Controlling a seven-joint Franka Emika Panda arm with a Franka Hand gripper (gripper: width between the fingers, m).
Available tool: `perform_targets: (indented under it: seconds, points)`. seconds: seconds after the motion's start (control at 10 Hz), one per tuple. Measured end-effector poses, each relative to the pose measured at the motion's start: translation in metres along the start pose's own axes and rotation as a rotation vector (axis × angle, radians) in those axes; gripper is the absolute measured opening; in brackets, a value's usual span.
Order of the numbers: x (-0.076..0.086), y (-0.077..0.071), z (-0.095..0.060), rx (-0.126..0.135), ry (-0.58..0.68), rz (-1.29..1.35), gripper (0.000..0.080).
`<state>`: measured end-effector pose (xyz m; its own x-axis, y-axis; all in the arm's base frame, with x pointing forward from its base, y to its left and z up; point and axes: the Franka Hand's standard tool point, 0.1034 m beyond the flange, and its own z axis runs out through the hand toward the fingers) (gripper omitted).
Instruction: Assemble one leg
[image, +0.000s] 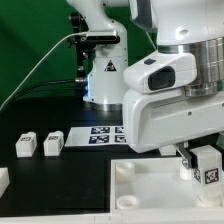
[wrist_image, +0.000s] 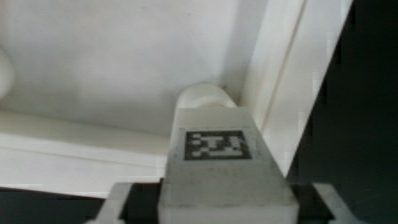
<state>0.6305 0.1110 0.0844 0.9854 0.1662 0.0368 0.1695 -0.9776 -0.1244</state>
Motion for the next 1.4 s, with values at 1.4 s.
perform_targets:
  seconds: [1.4]
  points:
    - [0.005,-0.013,0.005,0.012,-0.071,1.541,0.0505]
